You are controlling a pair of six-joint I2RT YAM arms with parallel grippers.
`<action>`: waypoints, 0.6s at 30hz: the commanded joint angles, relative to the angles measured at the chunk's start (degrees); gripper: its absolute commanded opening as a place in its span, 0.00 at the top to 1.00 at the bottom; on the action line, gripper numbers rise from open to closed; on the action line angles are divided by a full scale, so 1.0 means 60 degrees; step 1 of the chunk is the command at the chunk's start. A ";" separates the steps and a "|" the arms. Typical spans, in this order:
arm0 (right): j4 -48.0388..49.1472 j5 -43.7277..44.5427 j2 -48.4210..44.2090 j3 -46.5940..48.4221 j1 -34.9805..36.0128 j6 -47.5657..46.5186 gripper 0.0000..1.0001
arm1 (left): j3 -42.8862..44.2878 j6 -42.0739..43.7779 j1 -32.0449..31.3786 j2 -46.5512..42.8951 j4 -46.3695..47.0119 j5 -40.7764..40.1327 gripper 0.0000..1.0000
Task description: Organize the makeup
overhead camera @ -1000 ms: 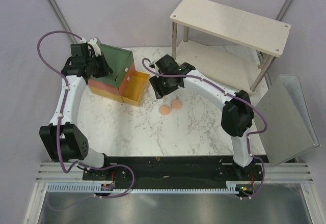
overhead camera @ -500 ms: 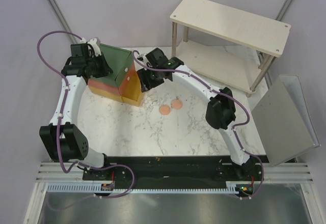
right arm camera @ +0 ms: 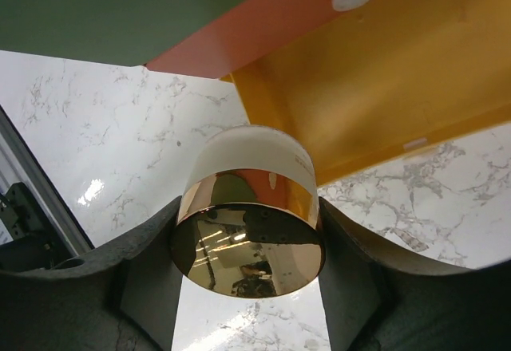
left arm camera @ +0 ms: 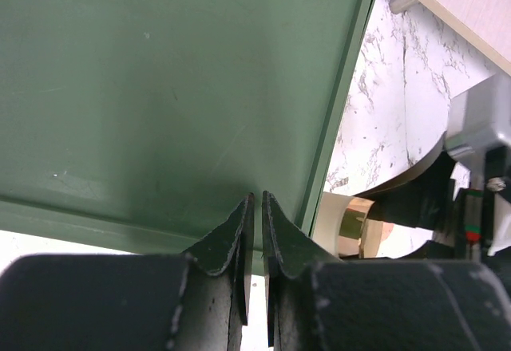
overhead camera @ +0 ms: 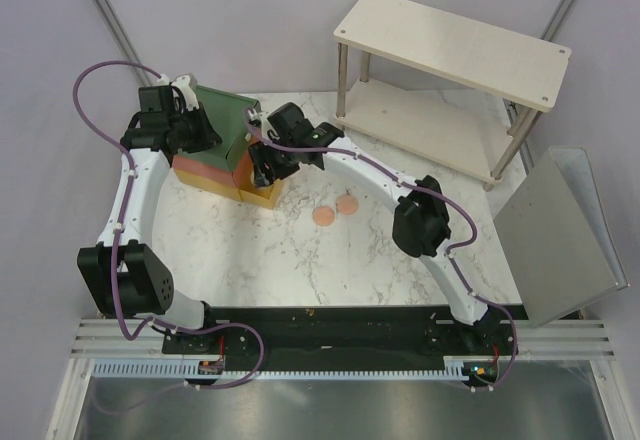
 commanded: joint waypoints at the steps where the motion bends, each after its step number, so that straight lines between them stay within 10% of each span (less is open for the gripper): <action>1: 0.0960 0.0004 0.0088 0.0298 0.0255 -0.0044 0.78 | -0.0519 0.0178 0.0013 0.0257 -0.1232 0.0064 0.83; 18: 0.1518 0.2187 0.0572 0.0122 0.0373 -0.0161 0.55 | -0.0504 0.0148 0.0013 0.0169 -0.1188 0.0181 0.83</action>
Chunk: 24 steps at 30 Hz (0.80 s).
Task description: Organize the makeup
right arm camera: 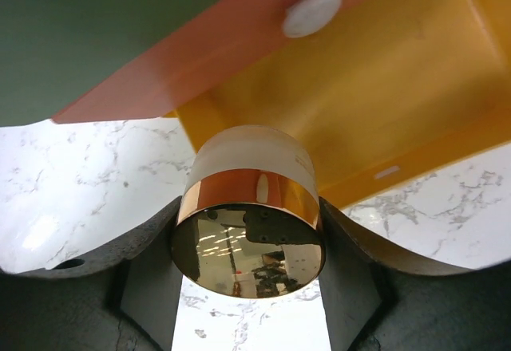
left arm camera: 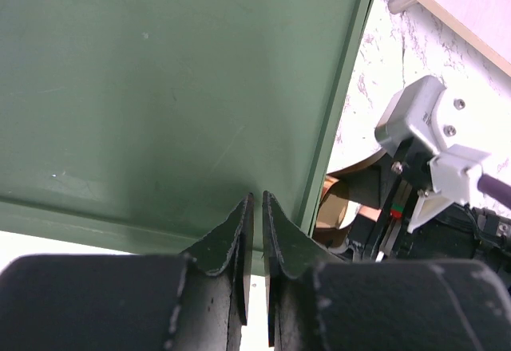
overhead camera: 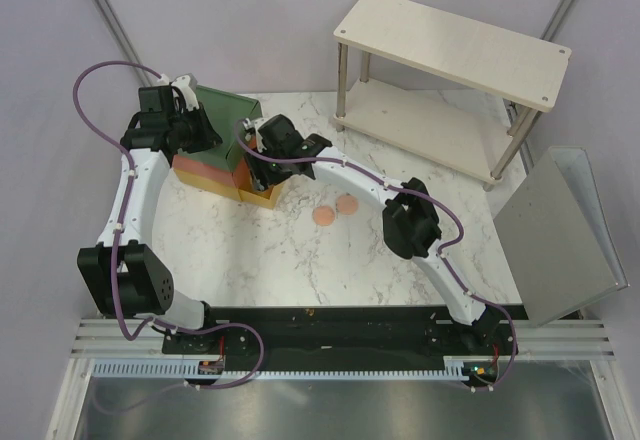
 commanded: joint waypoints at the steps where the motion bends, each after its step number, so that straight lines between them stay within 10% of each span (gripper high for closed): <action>1: 0.0720 0.0716 -0.0124 0.0140 -0.0028 -0.0092 0.53 | -0.0482 0.0148 0.0013 0.0205 -0.1243 0.0123 0.83; 24: 0.0867 0.1213 -0.0824 -0.0372 -0.0130 -0.0121 0.25 | -0.0453 0.0177 0.0013 -0.0044 -0.1257 0.0094 0.82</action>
